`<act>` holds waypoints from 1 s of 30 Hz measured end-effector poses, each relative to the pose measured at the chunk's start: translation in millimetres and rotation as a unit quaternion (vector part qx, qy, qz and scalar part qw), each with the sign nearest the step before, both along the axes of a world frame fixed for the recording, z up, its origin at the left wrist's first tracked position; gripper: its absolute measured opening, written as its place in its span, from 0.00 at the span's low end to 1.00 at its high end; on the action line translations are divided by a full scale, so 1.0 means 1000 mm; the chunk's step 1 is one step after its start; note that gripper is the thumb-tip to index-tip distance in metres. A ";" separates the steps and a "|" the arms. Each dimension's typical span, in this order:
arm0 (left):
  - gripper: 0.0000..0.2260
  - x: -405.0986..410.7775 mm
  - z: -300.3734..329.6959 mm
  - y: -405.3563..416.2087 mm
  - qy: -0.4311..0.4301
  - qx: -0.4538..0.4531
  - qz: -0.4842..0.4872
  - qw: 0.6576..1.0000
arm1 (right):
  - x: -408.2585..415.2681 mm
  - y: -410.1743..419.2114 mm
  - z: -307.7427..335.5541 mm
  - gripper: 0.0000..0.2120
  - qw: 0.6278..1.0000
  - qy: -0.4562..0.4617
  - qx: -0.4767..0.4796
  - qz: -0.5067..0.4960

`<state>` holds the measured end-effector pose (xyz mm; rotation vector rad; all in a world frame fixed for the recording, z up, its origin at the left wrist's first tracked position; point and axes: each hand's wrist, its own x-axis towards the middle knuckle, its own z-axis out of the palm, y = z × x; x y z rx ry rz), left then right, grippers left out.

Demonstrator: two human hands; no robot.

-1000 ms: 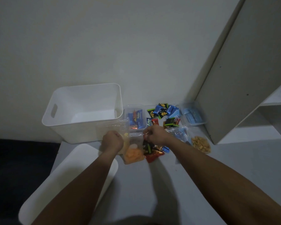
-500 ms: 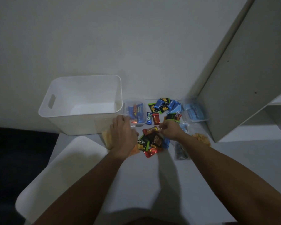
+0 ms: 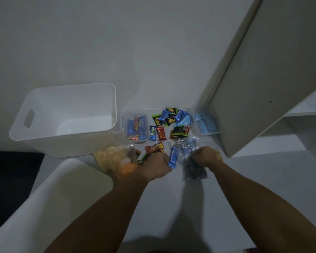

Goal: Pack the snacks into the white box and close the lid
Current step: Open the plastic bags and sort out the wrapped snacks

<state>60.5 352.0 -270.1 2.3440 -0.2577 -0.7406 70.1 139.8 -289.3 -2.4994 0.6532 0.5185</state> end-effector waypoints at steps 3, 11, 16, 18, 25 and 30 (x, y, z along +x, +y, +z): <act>0.09 0.004 -0.001 -0.011 0.016 -0.017 0.013 1.000 | 0.000 -0.004 0.001 0.10 0.997 -0.044 0.050 -0.047; 0.06 0.018 0.022 -0.022 0.133 -0.151 0.208 0.957 | -0.006 -0.008 0.016 0.09 0.945 -0.138 0.272 -0.115; 0.18 0.022 0.041 -0.015 0.256 -0.289 0.289 0.876 | -0.013 -0.010 0.024 0.16 0.933 -0.153 0.323 -0.052; 0.16 0.024 0.047 -0.015 0.257 -0.317 0.312 0.858 | -0.015 -0.008 0.028 0.16 0.928 -0.165 0.332 -0.037; 0.09 0.023 0.067 -0.017 0.229 -0.335 0.335 0.850 | -0.023 0.003 0.046 0.19 0.916 -0.204 0.346 -0.001; 0.06 0.022 0.076 -0.016 0.173 -0.340 0.302 0.874 | -0.024 0.011 0.074 0.12 0.892 -0.182 0.413 -0.029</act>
